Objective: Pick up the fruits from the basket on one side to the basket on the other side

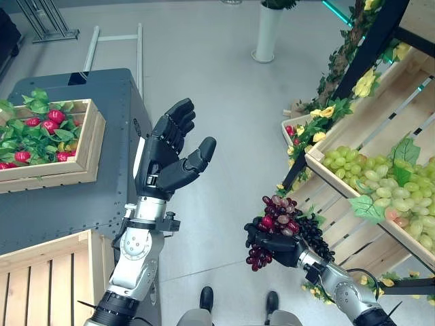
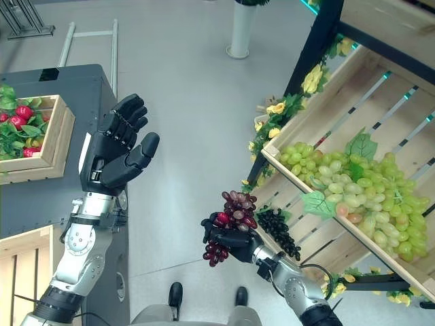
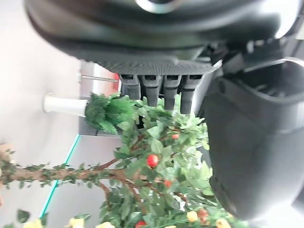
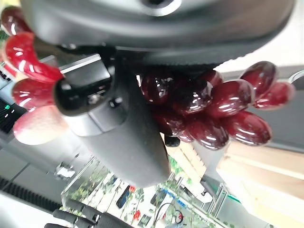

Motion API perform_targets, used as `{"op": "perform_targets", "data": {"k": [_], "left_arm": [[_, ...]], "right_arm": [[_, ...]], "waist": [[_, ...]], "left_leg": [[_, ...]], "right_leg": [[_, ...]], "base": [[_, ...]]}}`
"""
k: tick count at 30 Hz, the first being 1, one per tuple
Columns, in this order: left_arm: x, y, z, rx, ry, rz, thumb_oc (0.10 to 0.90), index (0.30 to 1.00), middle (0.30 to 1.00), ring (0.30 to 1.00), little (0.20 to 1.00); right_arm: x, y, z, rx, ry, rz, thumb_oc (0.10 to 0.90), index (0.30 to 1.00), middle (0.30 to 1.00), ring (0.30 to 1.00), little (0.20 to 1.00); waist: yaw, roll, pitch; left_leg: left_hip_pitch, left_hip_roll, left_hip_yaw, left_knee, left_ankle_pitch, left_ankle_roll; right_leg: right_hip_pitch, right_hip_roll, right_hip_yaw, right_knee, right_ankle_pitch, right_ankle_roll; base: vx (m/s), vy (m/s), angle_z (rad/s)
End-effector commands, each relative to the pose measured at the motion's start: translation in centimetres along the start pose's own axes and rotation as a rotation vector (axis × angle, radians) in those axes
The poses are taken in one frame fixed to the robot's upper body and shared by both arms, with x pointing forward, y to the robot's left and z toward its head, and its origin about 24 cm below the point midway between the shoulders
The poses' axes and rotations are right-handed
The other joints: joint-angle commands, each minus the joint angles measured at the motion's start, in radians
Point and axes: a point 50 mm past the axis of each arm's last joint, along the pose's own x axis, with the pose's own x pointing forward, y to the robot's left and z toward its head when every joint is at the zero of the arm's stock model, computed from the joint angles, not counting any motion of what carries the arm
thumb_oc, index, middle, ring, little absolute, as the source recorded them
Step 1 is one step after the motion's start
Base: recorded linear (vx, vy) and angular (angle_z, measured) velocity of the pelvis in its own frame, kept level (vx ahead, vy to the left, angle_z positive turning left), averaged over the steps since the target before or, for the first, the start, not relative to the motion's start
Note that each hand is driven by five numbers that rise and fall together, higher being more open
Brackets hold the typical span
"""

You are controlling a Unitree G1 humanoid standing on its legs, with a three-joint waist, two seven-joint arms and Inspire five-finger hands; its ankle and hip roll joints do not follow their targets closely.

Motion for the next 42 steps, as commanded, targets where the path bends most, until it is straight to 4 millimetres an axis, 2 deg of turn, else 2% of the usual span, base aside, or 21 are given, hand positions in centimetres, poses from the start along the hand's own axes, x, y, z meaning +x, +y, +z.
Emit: {"op": "perform_targets", "data": {"k": [1,2,4,6,7,9,11,13,15,19,26,34,42], "left_arm": [[1.7,-0.6,3.7,0.011,-0.249,-0.03,0.8,0.9,0.9,0.9,0.9],[1.9,-0.5,3.9,0.007,-0.277,-0.011,0.8,0.9,0.9,0.9,0.9],[2.2,-0.5,4.1,0.008,-0.302,-0.007,0.8,0.9,0.9,0.9,0.9],[3.1,-0.9,4.6,0.006,-0.341,-0.014,0.8,0.9,0.9,0.9,0.9],[3.8,-1.3,5.1,0.004,-0.373,-0.027,0.8,0.9,0.9,0.9,0.9],[4.5,-1.8,5.3,-0.013,-0.398,-0.045,0.8,0.9,0.9,0.9,0.9],[4.8,-2.1,5.4,-0.03,-0.403,-0.054,0.8,0.9,0.9,0.9,0.9],[5.2,-3.1,5.8,-0.04,-0.431,-0.092,0.8,0.9,0.9,0.9,0.9],[5.3,-3.5,5.9,-0.048,-0.442,-0.106,0.8,0.9,0.9,0.9,0.9],[5.8,-3.9,5.9,-0.067,-0.458,-0.106,0.8,0.9,0.9,0.9,0.9],[6.7,-4.9,6.9,-0.109,-0.529,-0.114,0.8,0.9,0.9,0.9,0.9],[7.2,-5.7,7.2,-0.122,-0.552,-0.142,0.8,0.9,0.9,0.9,0.9],[7.7,-5.8,7.3,-0.134,-0.55,-0.158,0.8,0.9,0.9,0.9,0.9]], "right_arm": [[2.2,2.7,5.0,-0.065,-0.229,0.144,0.4,0.3,0.3,0.3,0.3],[2.4,2.5,5.6,-0.048,-0.246,0.118,0.4,0.3,0.3,0.3,0.3],[2.6,2.4,6.1,-0.034,-0.271,0.102,0.4,0.3,0.3,0.3,0.3],[3.3,2.5,7.5,-0.039,-0.329,0.076,0.4,0.3,0.3,0.3,0.3],[3.8,2.8,9.0,-0.041,-0.378,0.071,0.4,0.3,0.3,0.3,0.3],[3.9,2.7,10.4,-0.012,-0.447,0.053,0.4,0.3,0.3,0.3,0.3],[3.9,2.6,10.9,0.007,-0.481,0.042,0.4,0.3,0.3,0.3,0.3],[3.8,2.4,12.7,0.026,-0.592,0.006,0.4,0.3,0.3,0.3,0.3],[3.5,2.4,13.5,0.05,-0.661,0.001,0.4,0.3,0.3,0.3,0.3],[3.1,2.4,15.1,0.046,-0.74,-0.013,0.4,0.3,0.3,0.3,0.3],[3.2,2.8,18.3,-0.003,-0.817,-0.034,0.4,0.3,0.3,0.3,0.3],[2.9,3.4,20.5,0.0,-0.901,-0.007,0.4,0.3,0.3,0.3,0.3],[0.9,3.1,23.9,0.055,-1.082,-0.031,0.4,0.3,0.3,0.3,0.3]], "waist": [[-0.006,0.003,-0.07],[-0.013,0.002,-0.054],[-0.018,0.002,-0.039],[-0.018,-0.004,-0.012],[-0.018,-0.008,0.013],[-0.018,-0.01,0.037],[-0.017,-0.01,0.048],[-0.014,-0.007,0.082],[-0.015,-0.002,0.103],[-0.02,0.014,0.146],[-0.025,0.043,0.205],[-0.025,0.047,0.258],[-0.027,0.057,0.293]], "left_leg": [[-0.081,-0.008,-0.048,0.099,-0.1,0.05],[-0.083,0.018,-0.049,0.082,-0.081,0.033],[-0.095,0.031,-0.053,0.066,-0.065,0.02],[-0.126,0.041,-0.067,0.049,-0.043,0.007],[-0.157,0.045,-0.076,0.044,-0.026,-0.002],[-0.186,0.044,-0.091,0.05,-0.015,-0.009],[-0.201,0.042,-0.098,0.063,-0.017,-0.011],[-0.248,0.033,-0.109,0.125,-0.027,-0.016],[-0.288,0.027,-0.114,0.191,-0.038,-0.02],[-0.359,0.016,-0.122,0.285,-0.053,-0.031],[-0.423,-0.004,-0.109,0.308,-0.053,-0.033],[-0.493,-0.014,-0.108,0.4,-0.075,-0.034],[-0.552,-0.012,-0.108,0.487,-0.101,-0.034]], "right_leg": [[-0.065,0.056,0.005,0.033,0.069,-0.01],[-0.072,0.082,-0.001,0.034,0.052,-0.024],[-0.077,0.107,-0.008,0.027,0.039,-0.044],[-0.09,0.138,-0.021,0.017,0.027,-0.066],[-0.106,0.157,-0.036,0.017,0.02,-0.082],[-0.121,0.171,-0.047,0.029,0.008,-0.099],[-0.128,0.175,-0.054,0.039,0.0,-0.105],[-0.158,0.177,-0.071,0.088,-0.02,-0.121],[-0.185,0.177,-0.073,0.134,-0.033,-0.13],[-0.22,0.175,-0.068,0.184,-0.047,-0.141],[-0.262,0.176,-0.059,0.194,-0.055,-0.146],[-0.314,0.175,-0.071,0.265,-0.076,-0.154],[-0.356,0.177,-0.063,0.318,-0.088,-0.158]], "base": [[-0.15,-0.349,-0.04],[-0.17,-0.262,0.08],[-0.19,-0.241,0.06],[-0.27,-0.218,-0.1],[-0.26,-0.173,-0.05],[-0.2,-0.132,0.09],[-0.11,-0.071,0.08],[-0.12,-0.041,0.21],[-0.09,-0.011,0.15],[-0.07,0.008,0.05],[-0.07,0.044,0.01],[-0.03,0.013,0.0],[0.0,-0.003,0.0]]}}
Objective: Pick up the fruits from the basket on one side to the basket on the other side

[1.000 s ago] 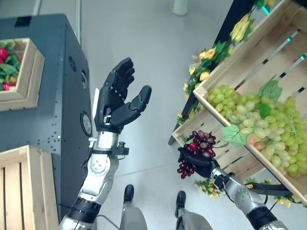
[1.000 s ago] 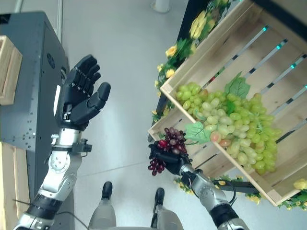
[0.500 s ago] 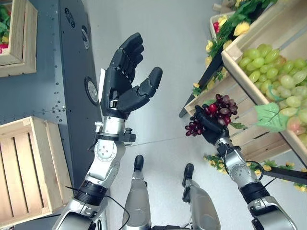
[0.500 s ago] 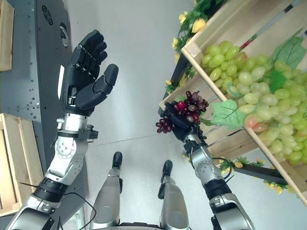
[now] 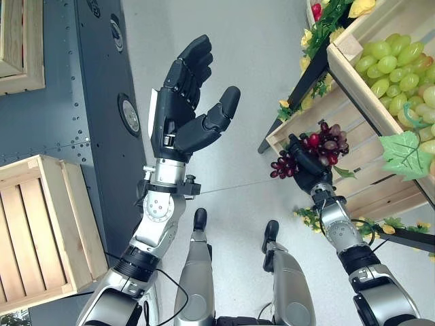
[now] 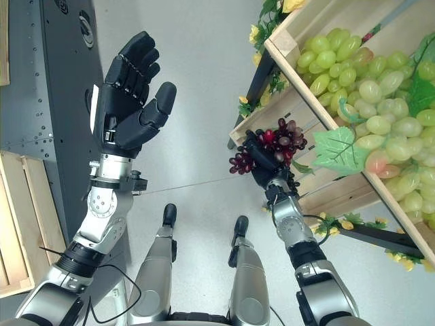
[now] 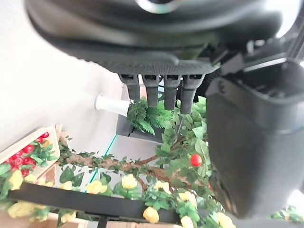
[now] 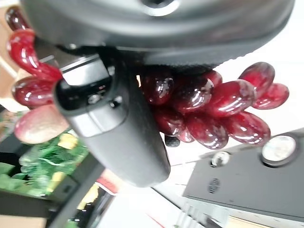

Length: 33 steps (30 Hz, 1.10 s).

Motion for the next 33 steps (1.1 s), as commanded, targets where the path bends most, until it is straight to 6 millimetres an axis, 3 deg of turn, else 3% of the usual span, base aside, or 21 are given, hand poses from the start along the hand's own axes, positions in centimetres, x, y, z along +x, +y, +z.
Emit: {"op": "perform_targets", "data": {"k": [1,12,26,28,29,30,33], "left_arm": [[2.3,-1.5,4.7,-0.061,-0.314,-0.076,0.8,0.9,0.9,0.9,0.9],[2.8,-0.9,4.7,-0.061,-0.295,-0.093,0.8,0.9,0.9,0.9,0.9],[3.4,-1.2,4.2,-0.08,-0.254,-0.121,0.8,0.9,0.9,0.9,0.9],[3.4,-1.4,4.2,-0.083,-0.251,-0.128,0.8,0.9,0.9,0.9,0.9],[3.3,-1.3,4.2,-0.086,-0.25,-0.129,0.8,0.9,0.9,0.9,0.9],[3.4,-1.4,4.2,-0.087,-0.247,-0.13,0.8,0.9,0.9,0.9,0.9],[3.5,-1.4,4.1,-0.089,-0.241,-0.135,0.8,0.9,0.9,0.9,0.9]], "right_arm": [[2.1,4.2,7.2,0.027,-0.338,0.161,0.4,0.3,0.3,0.3,0.3],[2.3,3.4,11.6,0.06,-0.517,0.04,0.4,0.3,0.3,0.3,0.3],[3.0,2.4,13.6,-0.04,-0.537,-0.189,0.4,0.3,0.3,0.3,0.3],[3.0,2.0,13.7,-0.064,-0.54,-0.256,0.439,0.359,0.359,0.359,0.359],[3.0,1.9,13.9,-0.064,-0.543,-0.282,0.53,0.495,0.495,0.495,0.495],[3.0,1.6,14.0,-0.062,-0.542,-0.33,0.8,0.9,0.9,0.9,0.9],[3.0,1.2,14.3,-0.04,-0.559,-0.39,0.8,0.9,0.9,0.9,0.9]], "waist": [[-0.012,-0.022,0.002],[-0.016,-0.012,0.004],[-0.021,0.01,0.004],[-0.02,0.014,0.004],[-0.019,0.016,0.004],[-0.019,0.018,0.004],[-0.017,0.021,0.004]], "left_leg": [[-0.085,-0.103,0.031,0.143,-0.07,0.049],[-0.118,-0.101,0.046,0.14,-0.067,0.059],[-0.172,-0.096,0.063,0.158,-0.065,0.066],[-0.18,-0.099,0.064,0.161,-0.065,0.069],[-0.184,-0.099,0.064,0.163,-0.066,0.071],[-0.191,-0.101,0.064,0.165,-0.067,0.072],[-0.198,-0.101,0.065,0.165,-0.067,0.074]], "right_leg": [[0.058,0.075,-0.035,-0.016,0.006,-0.111],[0.011,0.077,-0.029,-0.008,0.016,-0.106],[-0.066,0.067,-0.029,0.029,0.019,-0.104],[-0.08,0.064,-0.027,0.038,0.021,-0.102],[-0.087,0.063,-0.028,0.044,0.021,-0.102],[-0.096,0.063,-0.027,0.05,0.02,-0.102],[-0.108,0.063,-0.026,0.056,0.02,-0.102]], "base": [[0.04,-0.014,0.0],[0.03,-0.016,0.0],[0.01,-0.005,-0.01],[0.0,0.0,0.0],[0.0,0.0,0.0],[0.0,0.0,0.0],[0.0,0.0,0.0]]}}
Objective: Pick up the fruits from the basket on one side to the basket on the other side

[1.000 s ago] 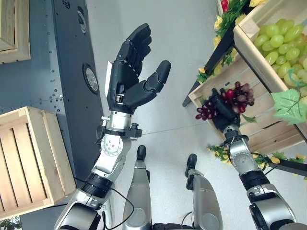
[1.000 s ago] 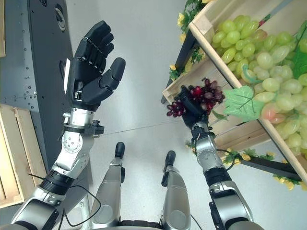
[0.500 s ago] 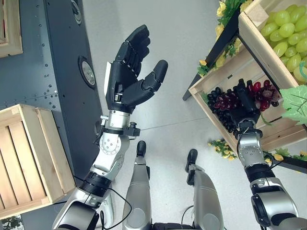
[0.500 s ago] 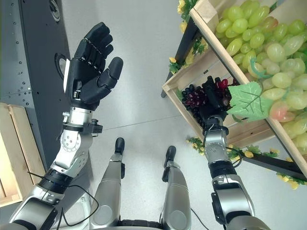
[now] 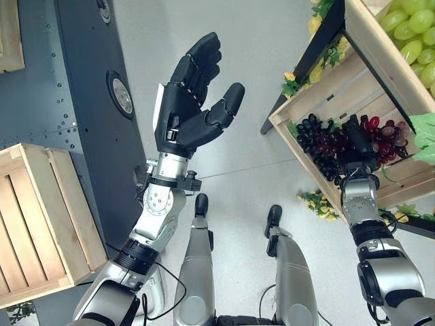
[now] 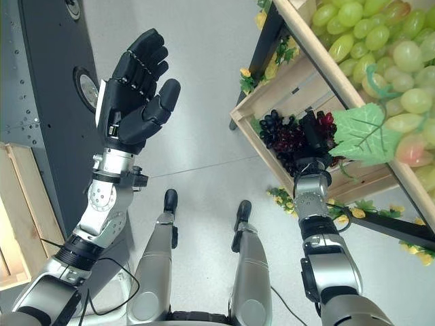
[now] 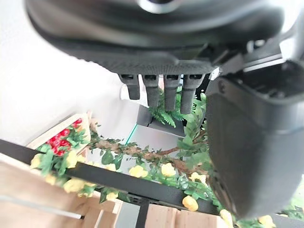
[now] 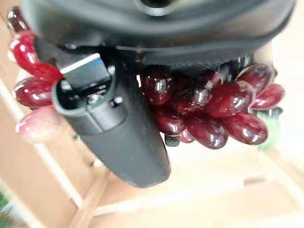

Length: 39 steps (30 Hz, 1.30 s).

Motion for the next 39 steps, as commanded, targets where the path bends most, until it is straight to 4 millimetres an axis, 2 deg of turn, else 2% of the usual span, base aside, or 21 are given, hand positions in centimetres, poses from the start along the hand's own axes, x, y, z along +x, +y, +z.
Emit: {"op": "perform_targets", "data": {"k": [1,9,14,17,21,24,25,28,32,35,39], "left_arm": [[2.7,-1.7,4.5,-0.034,-0.268,-0.104,0.8,0.9,0.9,0.9,0.9],[3.0,-2.5,4.5,-0.045,-0.264,-0.112,0.8,0.9,0.9,0.9,0.9],[2.9,-2.6,4.6,-0.037,-0.263,-0.108,0.8,0.9,0.9,0.9,0.9],[2.9,-2.5,4.6,-0.03,-0.257,-0.115,0.8,0.9,0.9,0.9,0.9],[2.9,-2.3,4.6,-0.023,-0.248,-0.118,0.8,0.9,0.9,0.9,0.9],[2.7,-2.2,4.9,-0.015,-0.245,-0.129,0.8,0.9,0.9,0.9,0.9],[2.5,-2.0,4.9,-0.004,-0.239,-0.132,0.8,0.9,0.9,0.9,0.9],[2.2,-1.7,5.0,0.016,-0.227,-0.144,0.8,0.9,0.9,0.9,0.9],[1.9,-1.5,5.0,0.032,-0.223,-0.14,0.8,0.9,0.9,0.9,0.9],[2.0,-1.4,5.0,0.036,-0.225,-0.136,0.8,0.9,0.9,0.9,0.9],[2.0,-1.4,5.1,0.032,-0.232,-0.134,0.8,0.9,0.9,0.9,0.9]], "right_arm": [[1.1,4.2,8.0,0.02,-0.306,0.046,0.8,0.9,0.9,0.9,0.9],[1.2,3.8,9.3,0.148,-0.374,-0.142,0.8,0.9,0.9,0.9,0.9],[1.0,3.9,10.3,0.221,-0.407,-0.177,0.8,0.9,0.9,0.9,0.9],[1.0,3.5,10.6,0.217,-0.392,-0.233,0.8,0.9,0.9,0.9,0.9],[1.3,2.2,10.3,0.145,-0.283,-0.339,0.8,0.9,0.9,0.9,0.9],[1.5,0.9,10.1,0.106,-0.192,-0.382,0.8,0.9,0.9,0.9,0.9],[1.3,-0.1,10.3,0.111,-0.17,-0.397,0.8,0.9,0.9,0.9,0.9],[1.1,-0.9,10.9,0.152,-0.182,-0.348,0.8,0.9,0.9,0.9,0.9],[0.8,-0.2,10.7,0.144,-0.181,-0.244,0.8,0.9,0.9,0.9,0.9],[0.7,0.7,10.0,0.047,-0.168,-0.172,0.8,0.9,0.9,0.9,0.9],[0.2,3.1,8.0,-0.15,-0.14,0.019,0.8,0.9,0.9,0.9,0.9]], "waist": [[-0.012,0.015,-0.013],[-0.01,0.026,-0.013],[-0.012,0.023,-0.013],[-0.013,0.016,-0.013],[-0.013,0.003,-0.013],[-0.013,-0.013,-0.013],[-0.014,-0.028,-0.013],[-0.015,-0.05,-0.013],[-0.02,-0.066,-0.013],[-0.021,-0.069,-0.013],[-0.022,-0.071,-0.013]], "left_leg": [[-0.066,-0.099,0.063,0.095,-0.059,0.079],[-0.084,-0.108,0.06,0.088,-0.058,0.089],[-0.083,-0.111,0.057,0.083,-0.059,0.093],[-0.08,-0.112,0.056,0.082,-0.061,0.095],[-0.07,-0.113,0.054,0.076,-0.063,0.098],[-0.062,-0.11,0.053,0.062,-0.059,0.1],[-0.054,-0.108,0.05,0.056,-0.06,0.099],[-0.041,-0.107,0.046,0.046,-0.061,0.101],[-0.028,-0.107,0.047,0.033,-0.061,0.105],[-0.02,-0.109,0.051,0.023,-0.059,0.108],[-0.01,-0.112,0.056,0.008,-0.054,0.111]], "right_leg": [[0.05,0.068,-0.055,-0.048,0.042,-0.095],[0.012,0.068,-0.055,-0.027,0.043,-0.093],[0.006,0.074,-0.053,-0.02,0.043,-0.094],[0.008,0.076,-0.053,-0.02,0.045,-0.094],[0.018,0.079,-0.054,-0.031,0.053,-0.092],[0.028,0.082,-0.061,-0.047,0.061,-0.091],[0.04,0.086,-0.066,-0.059,0.067,-0.088],[0.062,0.091,-0.074,-0.084,0.079,-0.086],[0.074,0.097,-0.072,-0.102,0.09,-0.08],[0.079,0.099,-0.071,-0.109,0.094,-0.079],[0.088,0.098,-0.073,-0.125,0.098,-0.076]], "base": [[0.0,0.0,0.0],[0.0,0.0,0.0],[0.0,0.0,0.0],[0.0,0.0,0.0],[0.0,0.0,0.0],[0.0,-0.017,0.01],[0.01,-0.07,0.04],[0.01,-0.064,0.09],[0.0,-0.016,0.06],[0.0,0.0,0.0],[0.0,0.0,0.0]]}}
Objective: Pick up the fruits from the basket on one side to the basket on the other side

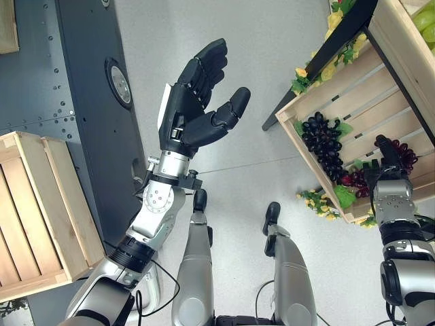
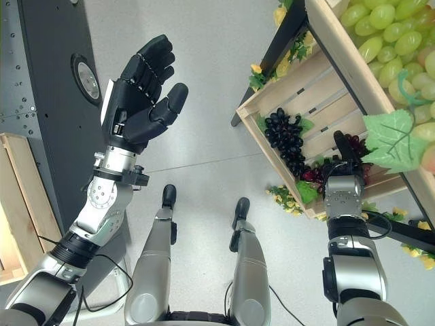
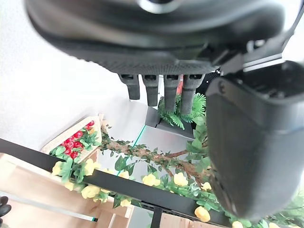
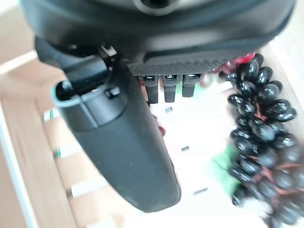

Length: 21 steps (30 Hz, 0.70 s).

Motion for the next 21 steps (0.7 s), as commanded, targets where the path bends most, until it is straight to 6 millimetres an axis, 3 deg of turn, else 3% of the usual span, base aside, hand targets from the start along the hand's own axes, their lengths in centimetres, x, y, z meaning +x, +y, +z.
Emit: {"op": "perform_targets", "data": {"k": [1,9,12,17,21], "left_arm": [[1.4,-1.2,5.4,-0.005,-0.283,-0.097,0.8,0.9,0.9,0.9,0.9],[1.2,-0.9,5.1,0.006,-0.281,-0.08,0.8,0.9,0.9,0.9,0.9],[1.2,-1.0,5.3,0.018,-0.281,-0.09,0.8,0.9,0.9,0.9,0.9],[1.1,-0.8,5.5,0.03,-0.276,-0.092,0.8,0.9,0.9,0.9,0.9],[1.0,-0.6,5.5,0.029,-0.277,-0.083,0.8,0.9,0.9,0.9,0.9]], "right_arm": [[-2.0,5.9,2.6,-0.123,-0.163,0.377,0.8,0.9,0.9,0.9,0.9],[-3.1,6.1,0.1,-0.032,-0.038,0.436,0.8,0.9,0.9,0.9,0.9],[-3.2,6.0,0.1,-0.245,-0.077,0.409,0.8,0.9,0.9,0.9,0.9],[-3.4,6.3,1.7,-0.421,-0.219,0.439,0.8,0.9,0.9,0.9,0.9],[-5.6,9.4,2.8,-0.665,-0.449,0.602,0.8,0.9,0.9,0.9,0.9]], "waist": [[-0.019,-0.049,-0.014],[-0.027,-0.053,-0.014],[-0.027,-0.067,-0.014],[-0.029,-0.081,-0.014],[-0.032,-0.08,-0.014]], "left_leg": [[0.037,-0.096,0.084,-0.029,-0.042,0.095],[0.055,-0.095,0.096,-0.048,-0.04,0.095],[0.061,-0.093,0.097,-0.061,-0.037,0.095],[0.061,-0.093,0.096,-0.061,-0.038,0.099],[0.07,-0.092,0.102,-0.063,-0.039,0.102]], "right_leg": [[0.064,0.091,-0.071,-0.055,0.06,-0.102],[0.076,0.095,-0.066,-0.065,0.06,-0.097],[0.083,0.098,-0.068,-0.082,0.07,-0.093],[0.087,0.101,-0.071,-0.09,0.077,-0.091],[0.09,0.104,-0.067,-0.091,0.079,-0.089]], "base": [[0.0,0.0,0.0],[0.0,0.0,0.0],[0.0,0.0,0.0],[0.0,-0.014,0.0],[0.0,0.0,0.0]]}}
